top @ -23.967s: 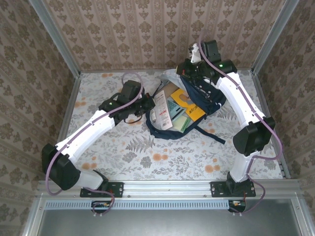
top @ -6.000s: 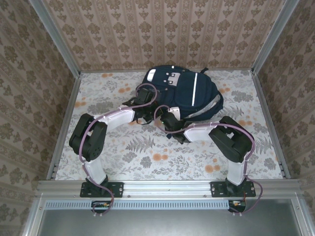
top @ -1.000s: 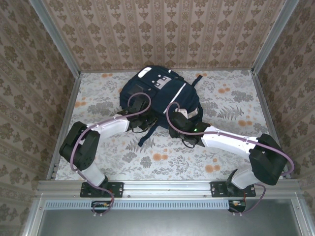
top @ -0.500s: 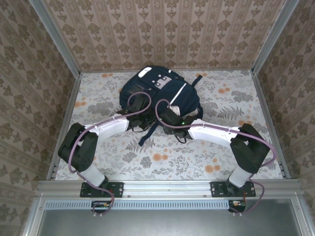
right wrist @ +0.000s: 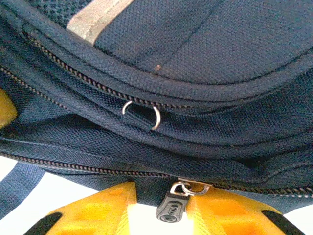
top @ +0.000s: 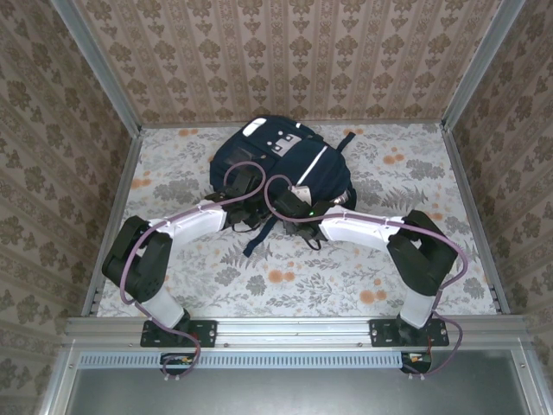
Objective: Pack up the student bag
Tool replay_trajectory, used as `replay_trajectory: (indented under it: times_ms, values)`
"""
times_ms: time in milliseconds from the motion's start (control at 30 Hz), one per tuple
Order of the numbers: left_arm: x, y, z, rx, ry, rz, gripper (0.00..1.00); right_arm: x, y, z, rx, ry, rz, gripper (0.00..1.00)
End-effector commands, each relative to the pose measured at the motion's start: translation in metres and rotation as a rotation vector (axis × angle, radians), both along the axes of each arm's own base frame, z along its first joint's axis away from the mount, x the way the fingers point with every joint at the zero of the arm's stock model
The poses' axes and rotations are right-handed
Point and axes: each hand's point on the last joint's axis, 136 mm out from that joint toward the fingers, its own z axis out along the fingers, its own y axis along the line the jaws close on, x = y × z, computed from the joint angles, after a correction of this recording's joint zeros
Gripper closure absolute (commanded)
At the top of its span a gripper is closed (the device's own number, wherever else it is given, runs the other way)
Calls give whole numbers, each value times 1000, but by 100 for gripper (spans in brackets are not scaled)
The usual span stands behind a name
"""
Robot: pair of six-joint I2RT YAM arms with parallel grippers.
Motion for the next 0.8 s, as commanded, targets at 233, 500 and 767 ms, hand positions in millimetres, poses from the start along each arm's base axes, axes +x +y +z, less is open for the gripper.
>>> replay_trajectory:
  times_ms: [233,500,767]
  values:
    - [9,-9,33,-59,-64,4,100,0,-25,9,-89,-59,-37,79]
    - [10,-2,33,-53,-64,15,100,-10,-46,8,-126,-57,-66,88]
    - [11,23,33,-33,-67,60,100,-17,-86,9,-146,-60,-140,87]
